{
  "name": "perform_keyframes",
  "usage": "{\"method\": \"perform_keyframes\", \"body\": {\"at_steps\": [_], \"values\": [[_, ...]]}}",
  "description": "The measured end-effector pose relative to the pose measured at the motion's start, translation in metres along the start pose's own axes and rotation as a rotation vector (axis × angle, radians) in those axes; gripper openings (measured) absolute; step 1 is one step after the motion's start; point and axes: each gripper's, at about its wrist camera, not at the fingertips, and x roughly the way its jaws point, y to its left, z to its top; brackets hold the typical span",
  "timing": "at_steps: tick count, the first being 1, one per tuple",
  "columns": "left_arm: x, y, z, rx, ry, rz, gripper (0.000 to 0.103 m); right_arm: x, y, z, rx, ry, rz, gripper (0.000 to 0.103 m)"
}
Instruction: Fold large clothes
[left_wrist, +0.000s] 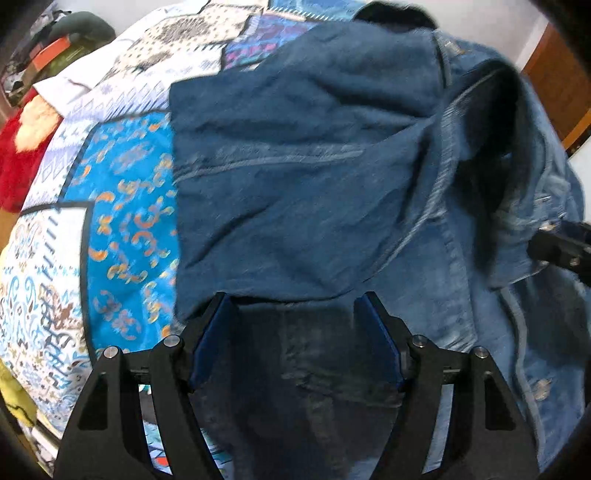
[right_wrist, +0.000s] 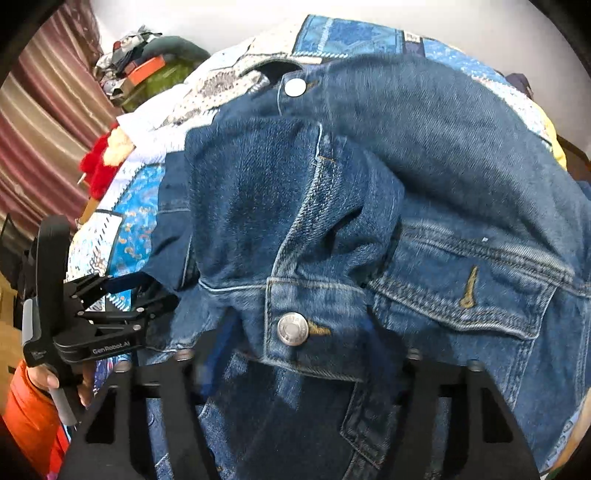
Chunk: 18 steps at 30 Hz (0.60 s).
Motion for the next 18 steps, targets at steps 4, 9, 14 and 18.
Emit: {"method": "perform_keyframes", "body": {"at_steps": [4,9,14,18], "values": [[-0.007,-0.024,0.016,0.019,-0.056,-0.020,0.071,-0.019,-0.001,0.008,-0.012,-0.015,0.005,0.036],[-0.001,-0.061,0.051,0.066,-0.100,0.030,0.071,-0.057,-0.002,0.014,-0.056,-0.096,-0.007,0.036],[-0.020,-0.095,0.060,0.085,-0.135,-0.082,0.070,-0.085,-0.015,0.013,-0.091,-0.162,-0.055,0.034],[-0.019,-0.132,0.069,0.182,-0.142,-0.046,0.070,-0.101,-0.034,0.017,-0.100,-0.191,-0.135,0.033]]}}
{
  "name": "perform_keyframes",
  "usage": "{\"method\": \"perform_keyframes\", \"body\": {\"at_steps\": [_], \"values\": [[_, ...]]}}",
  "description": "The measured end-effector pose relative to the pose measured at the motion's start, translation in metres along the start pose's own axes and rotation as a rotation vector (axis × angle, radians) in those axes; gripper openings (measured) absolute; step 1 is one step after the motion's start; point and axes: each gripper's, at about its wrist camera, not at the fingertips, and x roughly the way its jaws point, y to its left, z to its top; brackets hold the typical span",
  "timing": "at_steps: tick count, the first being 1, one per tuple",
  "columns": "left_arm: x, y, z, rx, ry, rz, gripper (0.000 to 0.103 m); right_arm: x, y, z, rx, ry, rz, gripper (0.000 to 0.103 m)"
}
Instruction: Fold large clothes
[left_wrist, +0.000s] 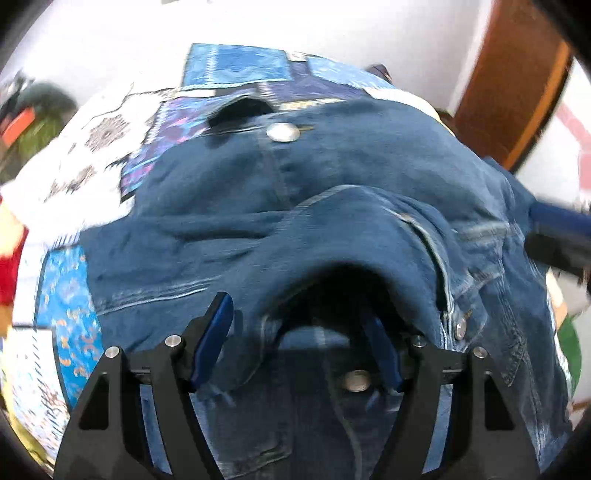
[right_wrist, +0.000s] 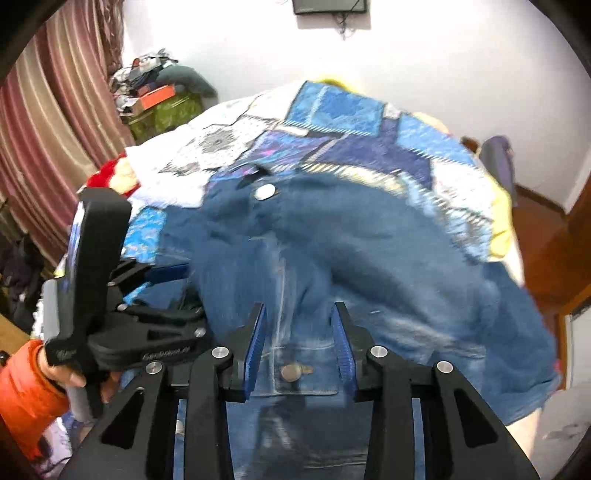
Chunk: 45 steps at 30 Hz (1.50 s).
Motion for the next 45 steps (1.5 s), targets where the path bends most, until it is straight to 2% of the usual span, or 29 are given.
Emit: {"method": "perform_keyframes", "body": {"at_steps": [2,4,6,9,12,15,19,21,23,25,26,28,29,31,34,38,40,42,44,45], "values": [[-0.001,-0.011,0.001,0.026,0.021,-0.019,0.070,-0.009,-0.015,-0.001,-0.002,-0.014,-0.064,0.034],[-0.005,-0.017,-0.004,0.013,0.025,-0.043,0.070,-0.016,-0.031,-0.005,0.025,-0.019,-0.087,0.034],[-0.008,-0.012,-0.007,-0.014,0.038,-0.076,0.070,-0.018,-0.048,-0.012,0.067,0.005,-0.066,0.034],[-0.018,0.005,-0.029,-0.058,0.054,-0.117,0.070,-0.018,-0.071,-0.026,0.142,0.067,-0.020,0.034],[-0.031,0.011,-0.043,-0.096,0.056,-0.150,0.070,-0.017,-0.082,-0.042,0.170,0.089,-0.021,0.034],[-0.040,0.005,-0.050,-0.105,0.064,-0.215,0.070,-0.015,-0.086,-0.055,0.166,0.101,-0.047,0.034],[-0.032,-0.018,-0.041,-0.093,0.083,-0.290,0.070,-0.012,-0.089,-0.068,0.181,0.113,-0.062,0.034],[-0.020,-0.029,-0.034,-0.092,0.105,-0.298,0.070,-0.014,-0.091,-0.072,0.193,0.107,-0.060,0.034],[0.001,-0.040,-0.026,-0.110,0.143,-0.241,0.070,-0.020,-0.093,-0.076,0.198,0.099,-0.068,0.034],[0.018,-0.042,-0.020,-0.147,0.169,-0.215,0.063,-0.028,-0.096,-0.080,0.186,0.086,-0.086,0.034],[0.020,-0.044,-0.015,-0.160,0.155,-0.215,0.055,-0.032,-0.097,-0.082,0.177,0.079,-0.099,0.034],[0.015,-0.054,-0.005,-0.130,0.125,-0.206,0.036,-0.039,-0.101,-0.083,0.161,0.066,-0.124,0.034],[0.009,-0.062,0.001,-0.095,0.107,-0.200,0.021,-0.043,-0.104,-0.084,0.153,0.057,-0.139,0.034],[-0.006,-0.078,0.014,-0.049,0.048,-0.181,0.016,-0.049,-0.109,-0.085,0.150,0.046,-0.155,0.034],[-0.026,-0.095,0.037,-0.046,-0.013,-0.207,0.014,-0.056,-0.120,-0.087,0.160,0.032,-0.167,0.034],[-0.032,-0.102,0.062,-0.138,-0.031,-0.299,0.014,-0.061,-0.134,-0.087,0.177,0.018,-0.183,0.034],[-0.021,-0.102,0.066,-0.217,-0.009,-0.316,0.014,-0.063,-0.142,-0.088,0.188,0.011,-0.197,0.034],[-0.001,-0.101,0.063,-0.270,0.052,-0.360,0.015,-0.064,-0.150,-0.089,0.205,0.011,-0.206,0.034],[0.016,-0.101,0.052,-0.264,0.115,-0.360,0.018,-0.062,-0.155,-0.091,0.216,0.017,-0.209,0.034],[0.023,-0.102,0.045,-0.240,0.133,-0.333,0.022,-0.061,-0.156,-0.091,0.215,0.022,-0.210,0.034]]}}
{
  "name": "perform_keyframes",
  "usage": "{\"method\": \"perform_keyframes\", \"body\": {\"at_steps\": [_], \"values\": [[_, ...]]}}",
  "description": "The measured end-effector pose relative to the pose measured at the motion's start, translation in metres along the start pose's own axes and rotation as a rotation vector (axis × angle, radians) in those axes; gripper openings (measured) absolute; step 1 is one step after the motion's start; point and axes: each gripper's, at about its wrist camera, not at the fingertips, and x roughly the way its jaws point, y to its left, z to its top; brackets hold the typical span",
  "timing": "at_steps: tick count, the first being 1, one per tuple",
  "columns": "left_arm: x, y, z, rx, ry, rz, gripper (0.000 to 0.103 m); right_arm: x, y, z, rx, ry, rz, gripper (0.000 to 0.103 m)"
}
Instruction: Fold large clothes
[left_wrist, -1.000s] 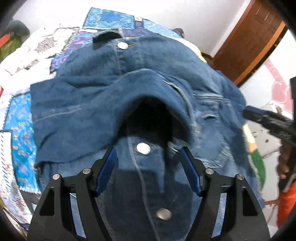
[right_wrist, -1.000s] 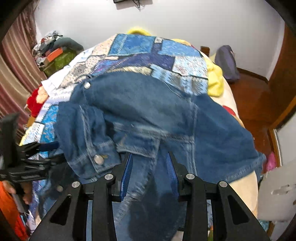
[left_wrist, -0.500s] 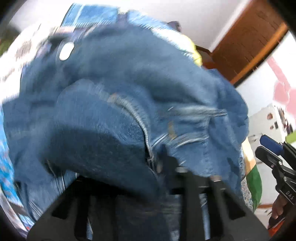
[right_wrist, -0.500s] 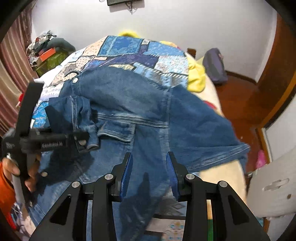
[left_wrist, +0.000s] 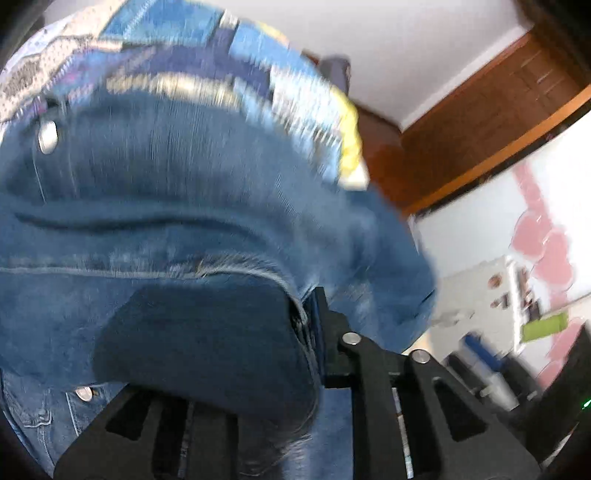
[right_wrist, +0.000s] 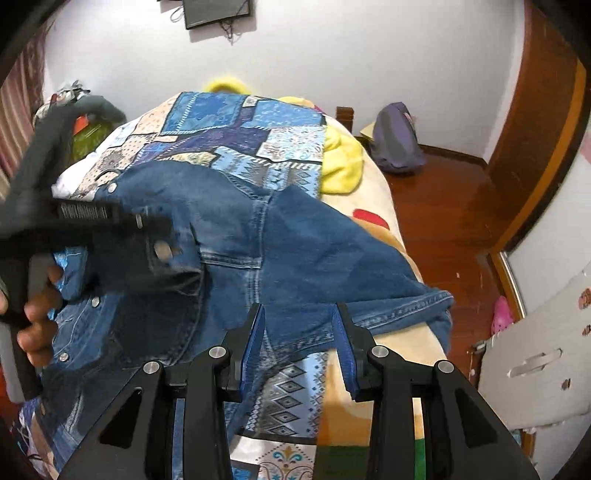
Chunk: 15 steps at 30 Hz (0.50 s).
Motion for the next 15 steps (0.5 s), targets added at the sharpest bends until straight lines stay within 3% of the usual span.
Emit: {"method": "perform_keyframes", "body": {"at_steps": [1,3,9,15], "values": [[0.002,0.001,-0.005,0.022,-0.001,0.025,0.025,0.002,0.001,0.000,-0.006,0.007,-0.003,0.034],[0.003,0.002,-0.017,0.088,0.008,0.066,0.046,0.007,0.005,-0.001,-0.024,0.020,-0.004,0.034],[-0.026,0.008,-0.044,0.249,0.085,0.110,0.049,0.016,0.038,-0.002,-0.038,0.047,0.106,0.034],[-0.090,0.059,-0.047,0.268,-0.043,0.199,0.063,0.016,0.089,0.010,-0.087,0.029,0.170,0.034]]}}
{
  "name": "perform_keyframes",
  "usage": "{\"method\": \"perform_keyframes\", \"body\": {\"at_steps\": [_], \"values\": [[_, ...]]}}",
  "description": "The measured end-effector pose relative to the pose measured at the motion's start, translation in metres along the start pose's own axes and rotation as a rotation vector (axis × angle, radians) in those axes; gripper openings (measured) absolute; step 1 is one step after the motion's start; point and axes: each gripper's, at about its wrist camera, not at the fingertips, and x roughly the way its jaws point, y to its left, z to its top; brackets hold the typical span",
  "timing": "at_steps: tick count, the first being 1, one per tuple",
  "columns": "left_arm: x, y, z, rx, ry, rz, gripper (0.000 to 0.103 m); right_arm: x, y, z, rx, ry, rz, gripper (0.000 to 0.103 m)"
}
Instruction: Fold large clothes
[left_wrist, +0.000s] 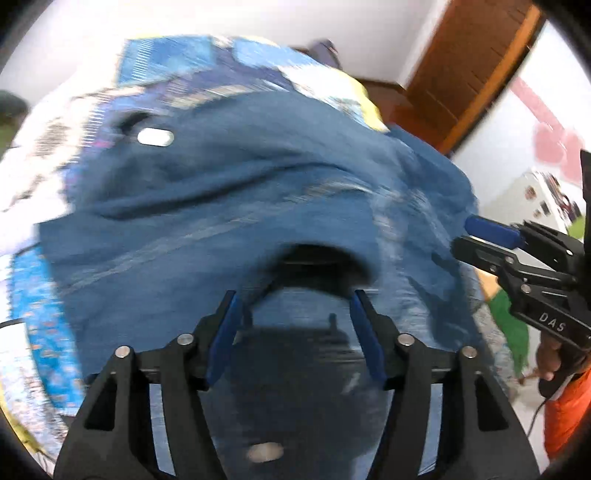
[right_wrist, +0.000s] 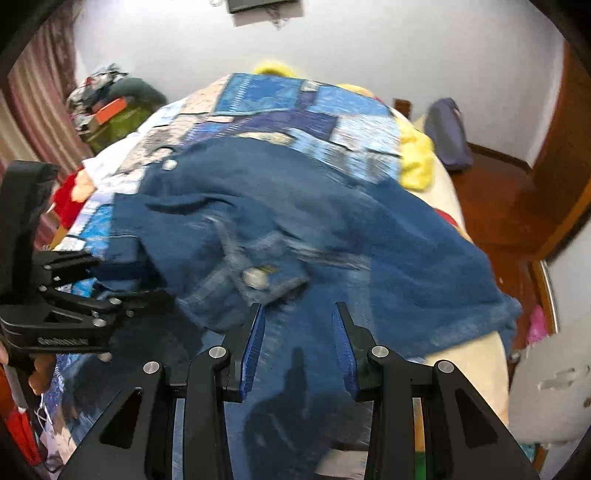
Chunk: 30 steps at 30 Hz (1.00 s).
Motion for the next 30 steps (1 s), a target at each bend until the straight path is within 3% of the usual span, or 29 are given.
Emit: {"method": "perform_keyframes", "body": {"at_steps": [7,11,12,14,15,16,17,21,23,30], "values": [[-0.008,0.116,-0.001,-0.110,-0.045,0.217,0.069,0.030,0.052,0.029,-0.051,-0.005,0.011,0.034],[0.035,0.168,-0.009,-0.203,0.014,0.302,0.069,0.075,0.057,0.026,-0.060,0.088,-0.102,0.035],[0.045,0.177,-0.014,-0.211,0.042,0.308,0.069,0.083,0.054,0.024,-0.059,0.105,-0.120,0.041],[0.069,0.184,-0.024,-0.194,0.092,0.302,0.069,0.089,0.046,0.017,-0.048,0.090,-0.159,0.063],[0.076,0.184,-0.029,-0.171,0.083,0.322,0.069,0.090,0.042,0.015,-0.043,0.082,-0.192,0.089],[0.079,0.181,-0.032,-0.152,0.066,0.340,0.070,0.089,0.036,0.013,-0.034,0.075,-0.233,0.103],[0.081,0.179,-0.036,-0.121,0.047,0.362,0.073,0.089,0.030,0.010,-0.023,0.071,-0.225,0.103],[0.085,0.174,-0.049,0.003,0.037,0.453,0.084,0.090,-0.001,0.003,0.107,0.127,-0.062,0.103],[0.084,0.179,-0.058,0.021,0.044,0.460,0.085,0.091,-0.012,0.001,0.144,0.138,-0.014,0.103],[0.070,0.212,-0.081,-0.095,0.088,0.413,0.085,0.076,-0.017,0.000,0.142,0.138,-0.005,0.103]]}}
